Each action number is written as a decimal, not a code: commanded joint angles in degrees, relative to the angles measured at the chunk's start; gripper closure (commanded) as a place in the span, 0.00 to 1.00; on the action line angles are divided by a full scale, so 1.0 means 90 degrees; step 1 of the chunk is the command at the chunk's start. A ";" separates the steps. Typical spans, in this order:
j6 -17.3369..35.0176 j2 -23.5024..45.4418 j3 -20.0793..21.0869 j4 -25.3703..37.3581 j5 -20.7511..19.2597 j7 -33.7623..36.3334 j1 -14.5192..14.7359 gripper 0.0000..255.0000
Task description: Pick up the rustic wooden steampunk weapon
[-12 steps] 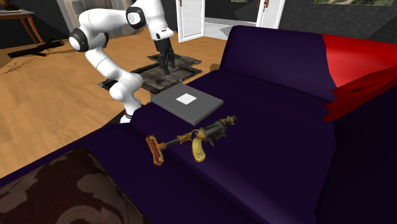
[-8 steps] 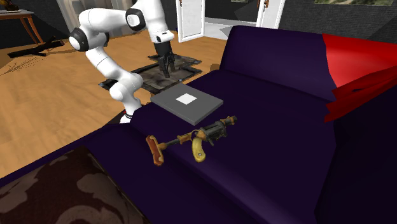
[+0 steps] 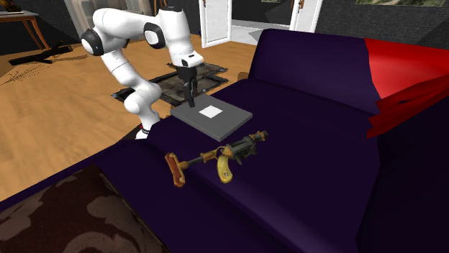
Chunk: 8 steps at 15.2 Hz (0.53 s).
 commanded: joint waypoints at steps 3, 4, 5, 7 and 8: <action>0.0216 0.0934 -0.0597 0.0521 0.0075 -0.0979 0.0125 0.00; 0.0248 0.1179 -0.0739 0.0678 0.0124 -0.1227 0.0153 0.00; 0.0275 0.1434 -0.0878 0.0844 0.0186 -0.1478 0.0178 0.00; 0.0310 0.1971 -0.1140 0.1207 0.0352 -0.1992 0.0215 0.00; 0.0317 0.2254 -0.1263 0.1404 0.0455 -0.2254 0.0224 0.00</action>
